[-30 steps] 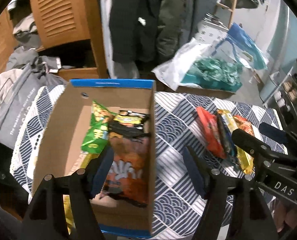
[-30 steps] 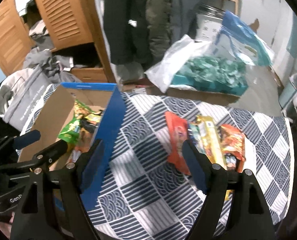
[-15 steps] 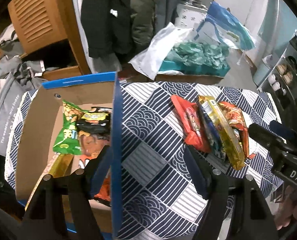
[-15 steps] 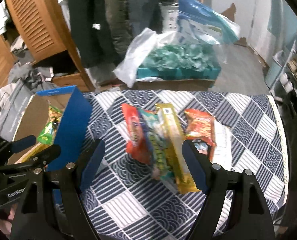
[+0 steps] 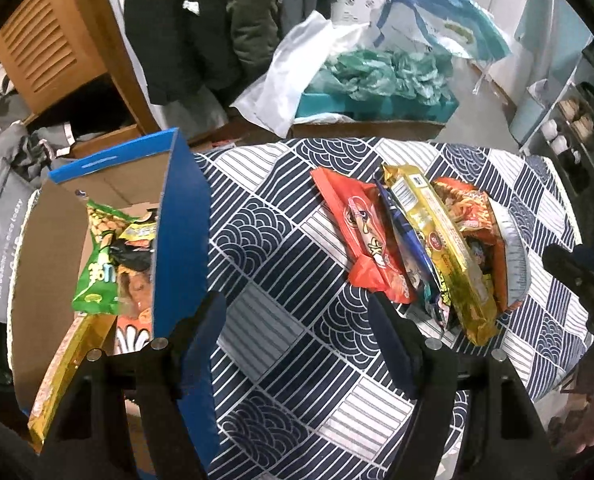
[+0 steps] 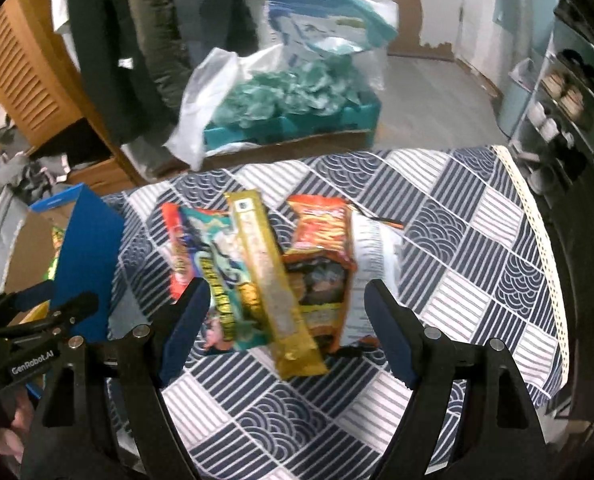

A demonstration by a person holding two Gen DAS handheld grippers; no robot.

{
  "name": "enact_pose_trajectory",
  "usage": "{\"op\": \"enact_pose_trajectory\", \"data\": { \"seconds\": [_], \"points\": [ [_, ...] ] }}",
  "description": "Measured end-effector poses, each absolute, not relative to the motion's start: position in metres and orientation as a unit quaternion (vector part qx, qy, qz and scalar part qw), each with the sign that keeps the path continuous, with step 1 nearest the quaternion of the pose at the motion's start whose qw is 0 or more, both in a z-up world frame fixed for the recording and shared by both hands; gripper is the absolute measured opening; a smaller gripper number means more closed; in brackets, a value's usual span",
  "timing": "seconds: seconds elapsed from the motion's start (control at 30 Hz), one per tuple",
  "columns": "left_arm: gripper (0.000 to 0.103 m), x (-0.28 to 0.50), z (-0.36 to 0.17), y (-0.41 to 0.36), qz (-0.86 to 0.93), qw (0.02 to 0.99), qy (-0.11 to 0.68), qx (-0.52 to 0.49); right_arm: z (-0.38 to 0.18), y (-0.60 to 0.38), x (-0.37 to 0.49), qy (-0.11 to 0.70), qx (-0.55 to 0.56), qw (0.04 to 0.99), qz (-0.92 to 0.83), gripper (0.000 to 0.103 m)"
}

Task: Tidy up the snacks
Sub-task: 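Move both tools from the box over the remaining snack packets, then grasp the red Doritos-style bag with left gripper while right grasps white-backed bag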

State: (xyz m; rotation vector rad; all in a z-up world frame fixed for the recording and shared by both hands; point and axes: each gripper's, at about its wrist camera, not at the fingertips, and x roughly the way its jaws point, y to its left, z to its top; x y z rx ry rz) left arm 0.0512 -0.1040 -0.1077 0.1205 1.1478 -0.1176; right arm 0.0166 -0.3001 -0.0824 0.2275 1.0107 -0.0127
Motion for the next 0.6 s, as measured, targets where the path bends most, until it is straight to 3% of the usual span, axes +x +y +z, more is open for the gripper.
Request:
{"op": "enact_pose_trajectory", "data": {
  "seconds": [0.6],
  "points": [
    [0.075,0.097,-0.159,-0.118,-0.062,0.814,0.578,0.010,-0.157,-0.349,0.047,0.541,0.112,0.833,-0.046,0.080]
  ]
}}
